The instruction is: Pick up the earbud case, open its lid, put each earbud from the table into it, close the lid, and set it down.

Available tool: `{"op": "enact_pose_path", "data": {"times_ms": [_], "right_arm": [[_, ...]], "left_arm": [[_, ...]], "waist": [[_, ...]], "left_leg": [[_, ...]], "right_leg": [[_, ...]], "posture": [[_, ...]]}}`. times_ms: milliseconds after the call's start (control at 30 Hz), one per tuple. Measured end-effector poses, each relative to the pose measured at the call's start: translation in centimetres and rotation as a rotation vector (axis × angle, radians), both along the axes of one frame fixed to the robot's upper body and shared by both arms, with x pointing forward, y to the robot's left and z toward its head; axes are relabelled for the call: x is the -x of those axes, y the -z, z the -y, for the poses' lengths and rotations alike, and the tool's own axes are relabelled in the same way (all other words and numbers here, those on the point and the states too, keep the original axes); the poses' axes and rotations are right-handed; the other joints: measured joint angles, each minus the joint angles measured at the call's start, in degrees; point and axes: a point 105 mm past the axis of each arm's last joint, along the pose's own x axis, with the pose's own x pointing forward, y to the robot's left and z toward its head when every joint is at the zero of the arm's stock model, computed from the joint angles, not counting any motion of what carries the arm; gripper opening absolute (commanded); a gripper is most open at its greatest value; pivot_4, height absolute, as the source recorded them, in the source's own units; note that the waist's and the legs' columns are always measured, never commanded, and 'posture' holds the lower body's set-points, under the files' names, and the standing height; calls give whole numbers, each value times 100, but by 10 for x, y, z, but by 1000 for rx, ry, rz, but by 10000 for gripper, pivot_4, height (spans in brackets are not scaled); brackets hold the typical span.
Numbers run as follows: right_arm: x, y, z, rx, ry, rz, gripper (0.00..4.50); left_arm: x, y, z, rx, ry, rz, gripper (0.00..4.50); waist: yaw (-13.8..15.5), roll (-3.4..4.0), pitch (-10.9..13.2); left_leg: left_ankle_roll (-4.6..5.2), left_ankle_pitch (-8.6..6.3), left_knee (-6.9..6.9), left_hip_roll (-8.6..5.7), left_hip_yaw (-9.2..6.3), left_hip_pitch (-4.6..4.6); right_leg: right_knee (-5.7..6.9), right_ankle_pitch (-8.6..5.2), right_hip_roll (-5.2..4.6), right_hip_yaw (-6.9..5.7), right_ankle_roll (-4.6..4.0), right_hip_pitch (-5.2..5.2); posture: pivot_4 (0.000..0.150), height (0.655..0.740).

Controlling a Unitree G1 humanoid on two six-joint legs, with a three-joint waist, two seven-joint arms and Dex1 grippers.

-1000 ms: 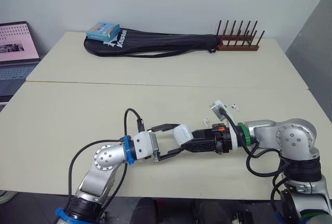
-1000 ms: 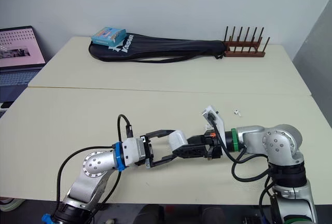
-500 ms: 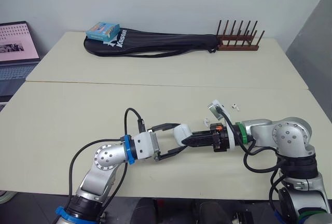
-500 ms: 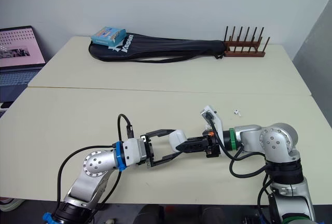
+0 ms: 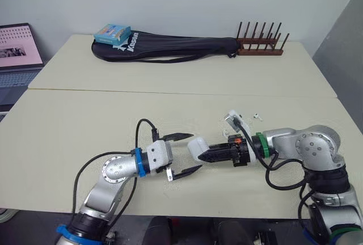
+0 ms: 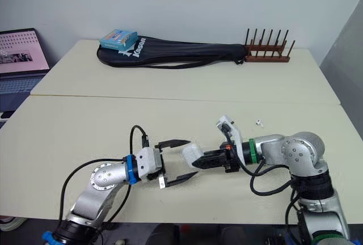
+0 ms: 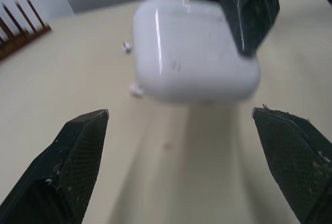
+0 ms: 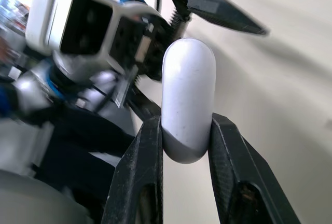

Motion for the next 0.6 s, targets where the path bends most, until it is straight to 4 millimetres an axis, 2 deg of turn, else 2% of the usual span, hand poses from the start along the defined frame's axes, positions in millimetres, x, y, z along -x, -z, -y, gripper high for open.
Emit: {"op": "enact_pose_path", "data": {"times_ms": [100, 200, 367, 600], "right_arm": [[-4, 4, 6, 138, -60, 166, 7763], [-8, 9, 12, 288, -167, 351, 7763], [-11, 15, 13, 397, -299, 511, 7763], [-15, 13, 10, 405, -347, 560, 7763]], "left_arm": [[-2, 7, -10, -60, -24, -149, 45000], [-3, -7, -7, -112, -2, -196, 45000], [-5, -25, 21, -150, 53, -208, 45000], [-6, -27, 50, -198, 118, -169, 45000]], "waist": [[-9, 0, 21], [-2, 3, 35], [17, 0, 39], [20, 0, 40]], "left_leg": [[0, 0, 0, 2, -11, -3], [0, 0, -1, 4, -26, -10], [-1, 0, -1, 4, -35, -14], [-1, 2, 0, 4, -44, -14]], "right_leg": [[-3, -7, 0, -13, 12, 0], [-9, -8, -1, -34, 13, 1], [-13, -1, -2, -45, -1, 4], [-12, 0, -2, -52, -3, 8]], "posture": [[1500, 6787], [1500, 6787], [1500, 6787], [1500, 6787]]}}
